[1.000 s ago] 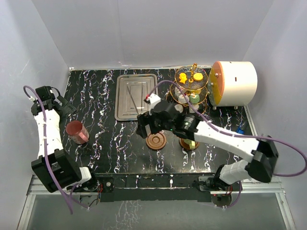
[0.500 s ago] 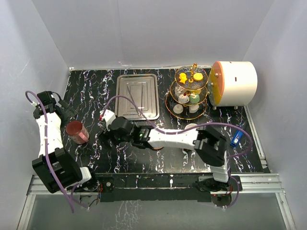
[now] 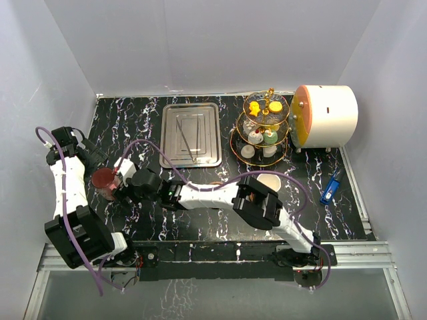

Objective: Serve the afternoon tea
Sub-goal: Pick up the cup at the center of the board.

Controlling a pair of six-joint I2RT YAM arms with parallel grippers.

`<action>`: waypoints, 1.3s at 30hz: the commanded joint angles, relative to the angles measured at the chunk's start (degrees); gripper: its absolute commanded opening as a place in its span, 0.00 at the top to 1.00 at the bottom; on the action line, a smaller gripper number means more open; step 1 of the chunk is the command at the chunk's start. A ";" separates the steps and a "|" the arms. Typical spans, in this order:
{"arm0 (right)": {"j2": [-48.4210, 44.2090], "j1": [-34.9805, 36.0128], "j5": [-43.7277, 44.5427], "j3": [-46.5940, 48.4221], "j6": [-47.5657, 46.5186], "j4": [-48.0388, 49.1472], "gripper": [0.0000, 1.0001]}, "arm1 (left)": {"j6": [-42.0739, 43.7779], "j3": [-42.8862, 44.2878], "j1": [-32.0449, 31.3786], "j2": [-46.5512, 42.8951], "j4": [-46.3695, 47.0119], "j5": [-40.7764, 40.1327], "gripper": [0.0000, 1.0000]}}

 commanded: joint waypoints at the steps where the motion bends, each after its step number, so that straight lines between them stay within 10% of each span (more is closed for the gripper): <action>1: 2.28 -0.09 -0.30 5.60 -1.61 5.43 0.25 | -0.56 1.39 0.56 -0.48 -1.32 0.80 0.01; 16: 12.94 -0.02 -1.90 20.77 -1.01 0.69 0.51 | -0.31 2.55 0.57 -0.96 -1.75 2.10 0.01; 25: 8.54 -0.01 0.93 14.77 -1.66 0.65 0.84 | -0.39 2.00 0.57 -1.82 -1.51 2.97 0.01; 39: -0.70 0.02 4.10 3.35 -1.62 1.70 0.96 | 0.68 2.06 0.57 -3.31 -0.83 6.61 0.01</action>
